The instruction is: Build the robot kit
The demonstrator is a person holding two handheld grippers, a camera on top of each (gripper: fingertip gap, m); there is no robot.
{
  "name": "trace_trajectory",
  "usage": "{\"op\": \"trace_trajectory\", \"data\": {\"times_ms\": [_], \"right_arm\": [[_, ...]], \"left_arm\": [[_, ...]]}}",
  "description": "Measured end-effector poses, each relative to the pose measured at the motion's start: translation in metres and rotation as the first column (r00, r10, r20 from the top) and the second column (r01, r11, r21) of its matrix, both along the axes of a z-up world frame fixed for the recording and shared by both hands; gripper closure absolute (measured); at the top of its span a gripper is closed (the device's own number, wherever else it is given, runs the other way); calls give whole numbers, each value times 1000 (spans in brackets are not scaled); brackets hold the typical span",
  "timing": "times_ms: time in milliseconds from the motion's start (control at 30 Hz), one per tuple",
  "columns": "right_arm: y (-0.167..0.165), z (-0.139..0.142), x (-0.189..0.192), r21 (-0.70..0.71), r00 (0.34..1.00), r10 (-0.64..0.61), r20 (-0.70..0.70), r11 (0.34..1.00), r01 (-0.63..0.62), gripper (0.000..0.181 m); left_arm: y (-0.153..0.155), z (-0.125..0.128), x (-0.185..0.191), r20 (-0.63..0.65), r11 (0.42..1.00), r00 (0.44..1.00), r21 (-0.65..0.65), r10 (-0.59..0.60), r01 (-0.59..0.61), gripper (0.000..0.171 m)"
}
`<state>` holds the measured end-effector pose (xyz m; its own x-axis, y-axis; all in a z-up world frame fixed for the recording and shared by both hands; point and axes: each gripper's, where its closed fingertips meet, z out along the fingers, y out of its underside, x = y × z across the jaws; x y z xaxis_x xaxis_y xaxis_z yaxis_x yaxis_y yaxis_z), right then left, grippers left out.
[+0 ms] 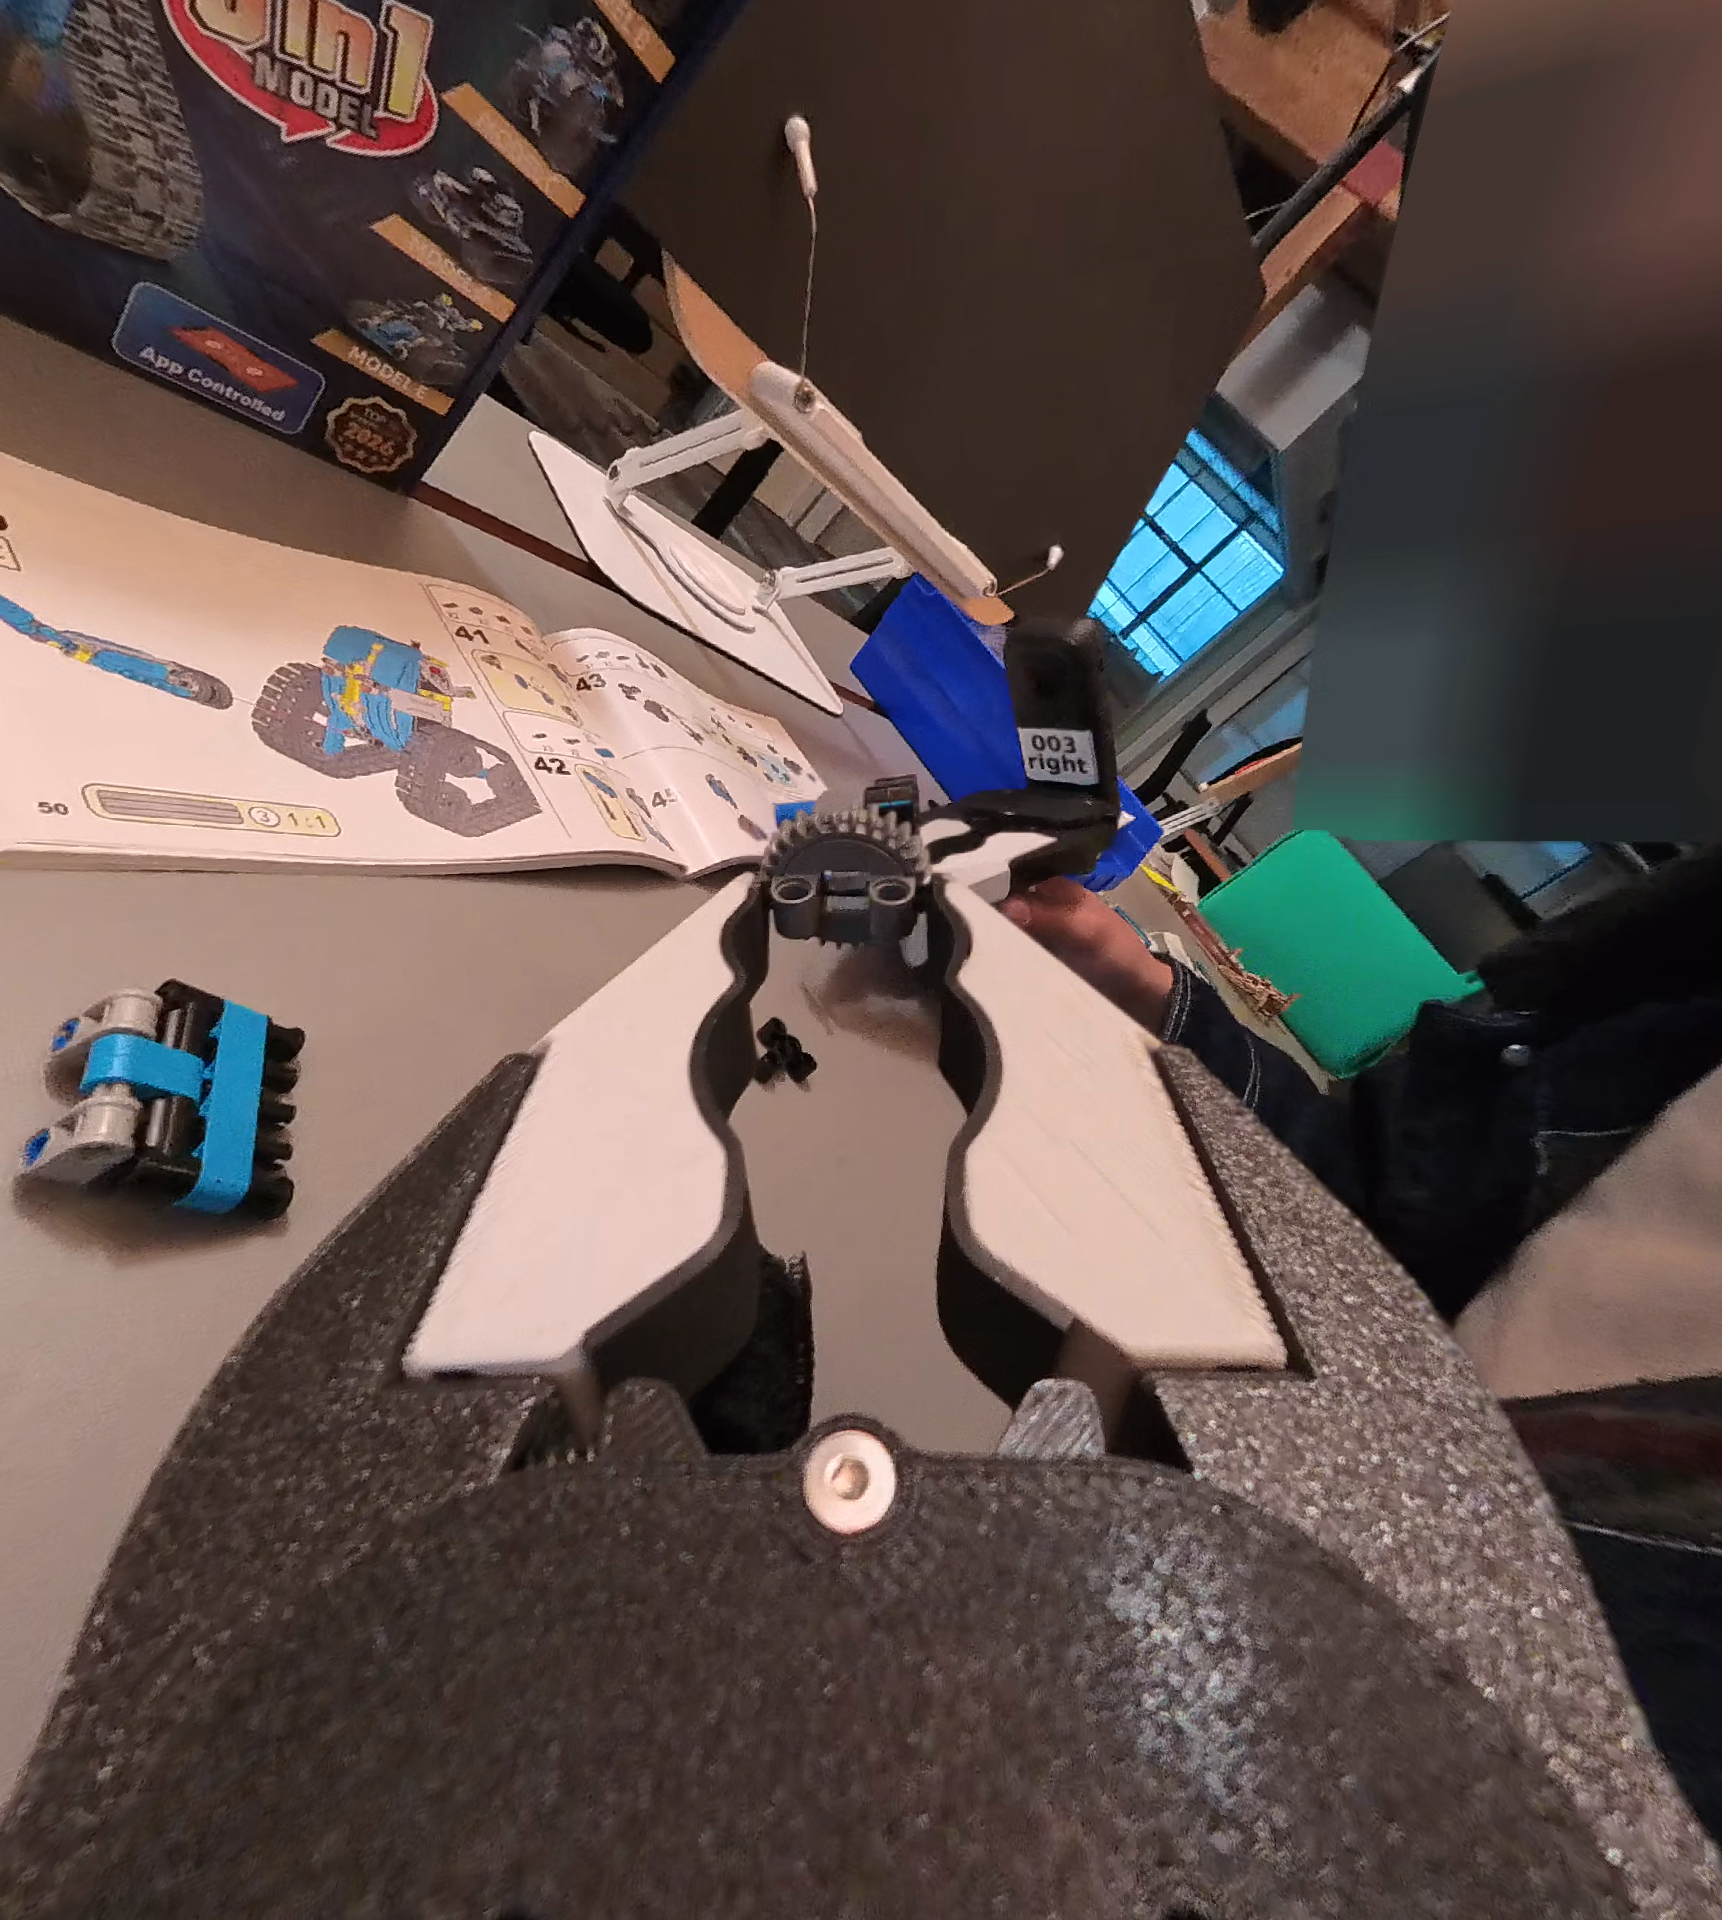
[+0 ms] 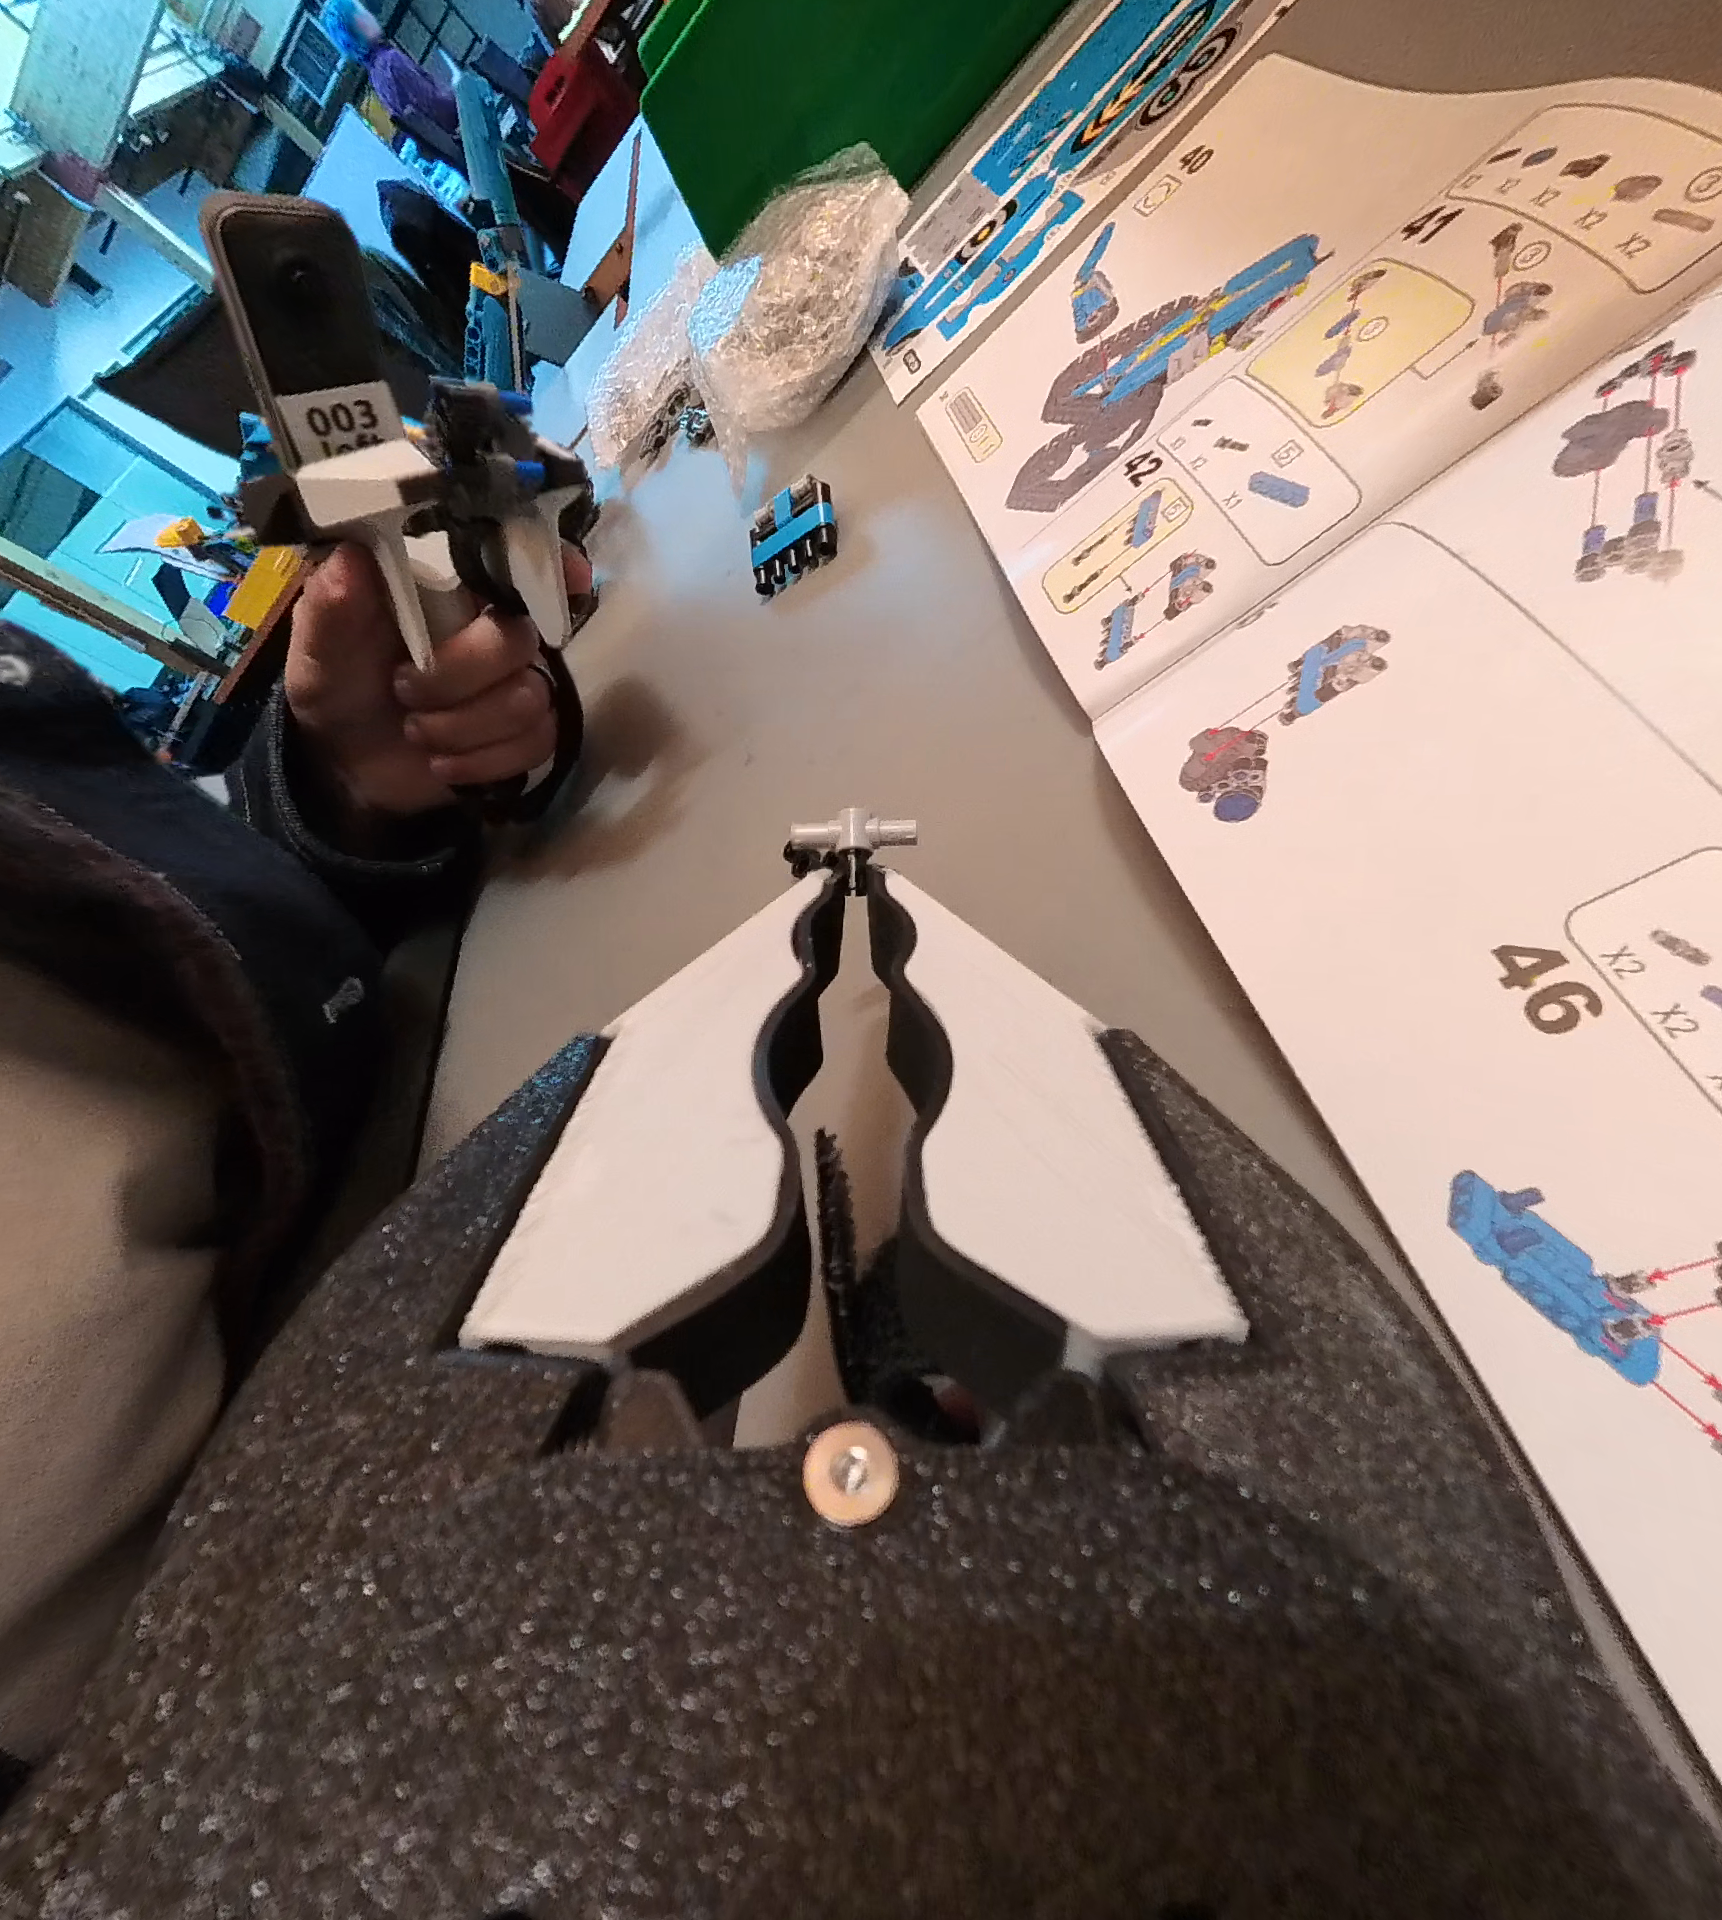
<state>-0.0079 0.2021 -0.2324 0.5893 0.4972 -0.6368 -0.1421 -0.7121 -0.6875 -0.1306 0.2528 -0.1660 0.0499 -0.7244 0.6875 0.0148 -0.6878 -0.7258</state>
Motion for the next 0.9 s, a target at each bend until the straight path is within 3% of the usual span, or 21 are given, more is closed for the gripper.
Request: {"op": "trace_trajectory", "data": {"times_ms": [200,333,633,767,900], "right_arm": [[1,6,4,2,998,-11,-61,1000,11,177],[1,8,5,6,997,-10,-76,1000,10,177],[-6,6,-4,26,998,51,-36,998,-50,177],[-24,6,-32,90,980,195,51,976,-199,177],[-33,21,-64,169,974,226,37,959,-229,177]], "left_arm": [[-13,-3,10,-29,997,997,41,-71,72,142],[-26,-13,17,-122,984,987,132,-104,120,141],[-57,-25,29,-245,914,956,327,-162,239,142],[-72,-40,31,-339,862,920,387,-197,327,142],[-87,-43,32,-367,811,902,443,-225,383,142]]}}
